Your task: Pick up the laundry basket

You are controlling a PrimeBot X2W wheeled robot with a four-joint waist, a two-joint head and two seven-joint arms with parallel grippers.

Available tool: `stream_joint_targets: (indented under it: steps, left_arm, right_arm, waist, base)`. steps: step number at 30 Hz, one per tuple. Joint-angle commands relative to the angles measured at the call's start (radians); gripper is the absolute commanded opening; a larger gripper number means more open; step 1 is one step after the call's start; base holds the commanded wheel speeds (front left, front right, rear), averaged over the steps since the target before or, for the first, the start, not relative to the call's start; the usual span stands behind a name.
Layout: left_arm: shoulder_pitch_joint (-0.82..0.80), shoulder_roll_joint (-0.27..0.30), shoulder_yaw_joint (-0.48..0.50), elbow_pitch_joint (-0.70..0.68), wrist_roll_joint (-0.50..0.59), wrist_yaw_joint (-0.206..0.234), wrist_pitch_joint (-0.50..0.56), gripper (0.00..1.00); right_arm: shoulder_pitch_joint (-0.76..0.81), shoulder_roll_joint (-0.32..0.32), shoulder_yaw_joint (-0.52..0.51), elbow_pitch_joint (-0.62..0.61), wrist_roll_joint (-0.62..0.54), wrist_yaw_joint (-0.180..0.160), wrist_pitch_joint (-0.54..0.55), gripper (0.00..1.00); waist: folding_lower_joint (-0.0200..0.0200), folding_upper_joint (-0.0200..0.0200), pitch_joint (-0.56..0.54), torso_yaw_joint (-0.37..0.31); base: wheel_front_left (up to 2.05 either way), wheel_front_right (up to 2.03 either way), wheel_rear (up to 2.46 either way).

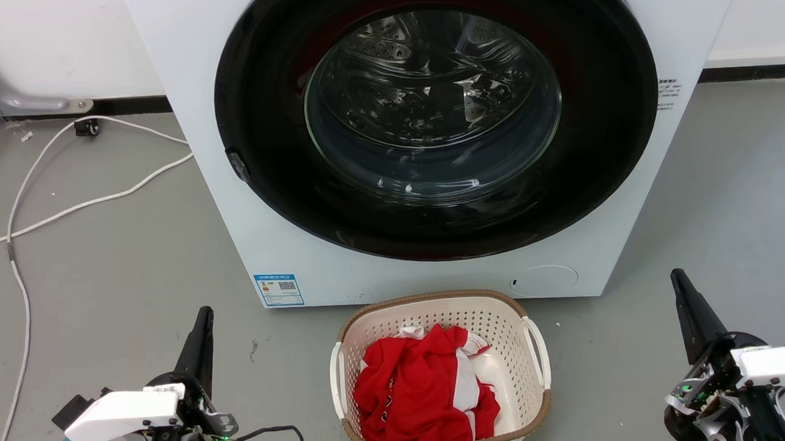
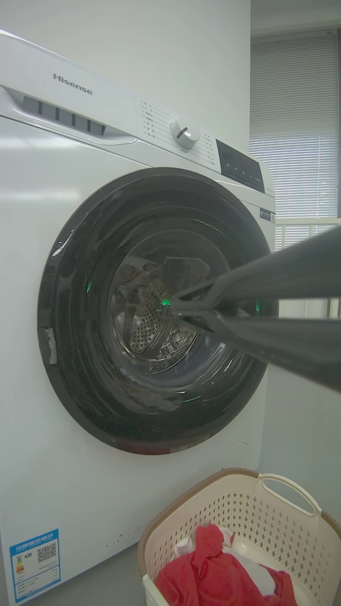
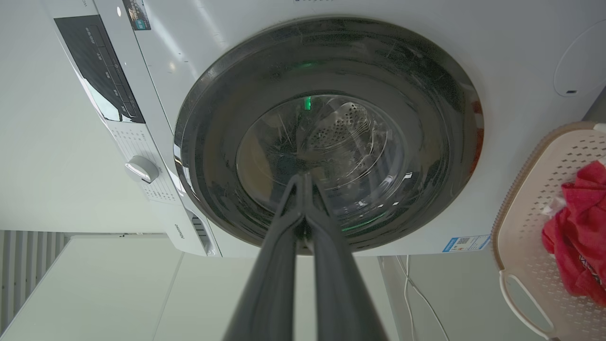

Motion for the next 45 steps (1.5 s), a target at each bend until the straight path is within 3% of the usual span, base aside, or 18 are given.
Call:
stream_joint_targets:
  steps: [1,20,21,34,45]
  left_arm:
    - [-0.01,0.0,0.003,0.001,0.007,-0.003,0.005,0.0]
    - [-0.01,-0.002,0.006,0.001,0.006,-0.003,0.006,0.0]
    - [0.0,-0.002,0.003,0.001,0.006,0.0,0.003,1.0]
    - [0.013,-0.003,-0.055,-0.039,0.088,0.0,-0.057,1.0]
    - [0.014,-0.004,-0.083,-0.083,0.365,-0.001,-0.101,1.0]
  right_arm:
    - [-0.013,0.004,-0.002,0.001,-0.006,0.0,0.001,0.0]
    - [-0.013,0.005,-0.003,0.002,-0.007,0.0,0.002,0.0]
    - [0.0,0.001,-0.001,0.001,-0.001,0.0,0.001,1.0]
    - [0.03,-0.007,0.031,-0.025,-0.086,0.0,-0.06,1.0]
    - [0.036,-0.017,0.038,-0.06,-0.396,0.0,-0.104,1.0]
  waist:
    - [0.0,-0.0001,0.0,0.0]
    - [0.0,-0.0001,0.0,0.0]
    - [0.0,-0.0001,0.0,0.0]
    - [0.0,-0.0001,0.001,0.0]
    - [0.0,-0.0001,0.005,0.002]
  base:
    - [0.0,0.0,0.0]
    - [0.0,0.0,0.0]
    - [0.0,0.0,0.0]
    - [0.0,0.0,0.0]
    - [0.0,0.0,0.0]
